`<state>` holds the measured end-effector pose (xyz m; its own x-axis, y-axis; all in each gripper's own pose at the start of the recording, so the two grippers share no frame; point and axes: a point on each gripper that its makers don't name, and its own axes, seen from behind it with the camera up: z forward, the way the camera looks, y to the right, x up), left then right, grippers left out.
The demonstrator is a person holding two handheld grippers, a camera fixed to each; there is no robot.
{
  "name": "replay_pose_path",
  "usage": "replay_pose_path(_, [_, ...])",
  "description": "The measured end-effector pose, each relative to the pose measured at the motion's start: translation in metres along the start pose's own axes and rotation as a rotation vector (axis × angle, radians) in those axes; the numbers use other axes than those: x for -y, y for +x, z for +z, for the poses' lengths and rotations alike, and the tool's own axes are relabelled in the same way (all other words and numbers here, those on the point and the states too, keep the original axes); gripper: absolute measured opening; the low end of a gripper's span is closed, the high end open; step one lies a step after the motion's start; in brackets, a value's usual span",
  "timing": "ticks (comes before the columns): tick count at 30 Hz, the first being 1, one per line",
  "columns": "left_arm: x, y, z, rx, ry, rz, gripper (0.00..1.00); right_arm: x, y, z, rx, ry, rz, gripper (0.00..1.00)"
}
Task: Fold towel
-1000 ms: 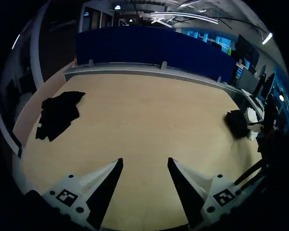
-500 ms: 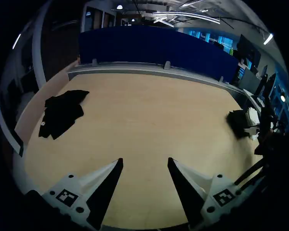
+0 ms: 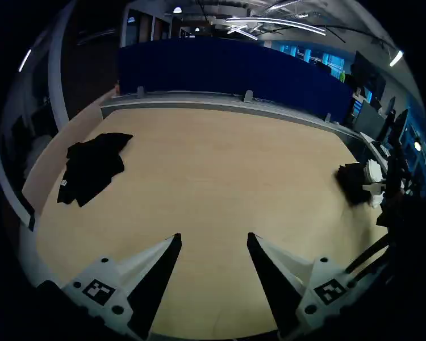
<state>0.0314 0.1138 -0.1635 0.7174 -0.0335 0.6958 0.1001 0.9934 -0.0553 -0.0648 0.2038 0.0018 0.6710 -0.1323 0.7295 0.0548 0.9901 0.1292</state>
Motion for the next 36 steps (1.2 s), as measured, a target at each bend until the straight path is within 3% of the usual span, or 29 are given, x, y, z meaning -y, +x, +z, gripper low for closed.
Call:
replay_pose_path(6, [0.0, 0.0, 0.001, 0.004, 0.003, -0.004, 0.85, -0.005, 0.035, 0.006, -0.044, 0.001, -0.002, 0.94])
replay_pose_path(15, [0.004, -0.001, 0.002, 0.007, 0.017, -0.011, 0.85, -0.007, 0.062, 0.026, -0.053, -0.001, -0.021, 0.94])
replay_pose_path(27, [0.016, -0.006, 0.0, 0.016, 0.055, -0.027, 0.85, -0.015, 0.055, 0.064, 0.022, -0.009, 0.006, 0.94])
replay_pose_path(36, [0.021, -0.01, -0.004, 0.019, 0.075, -0.037, 0.85, -0.017, 0.049, 0.078, 0.049, -0.016, 0.032, 0.95])
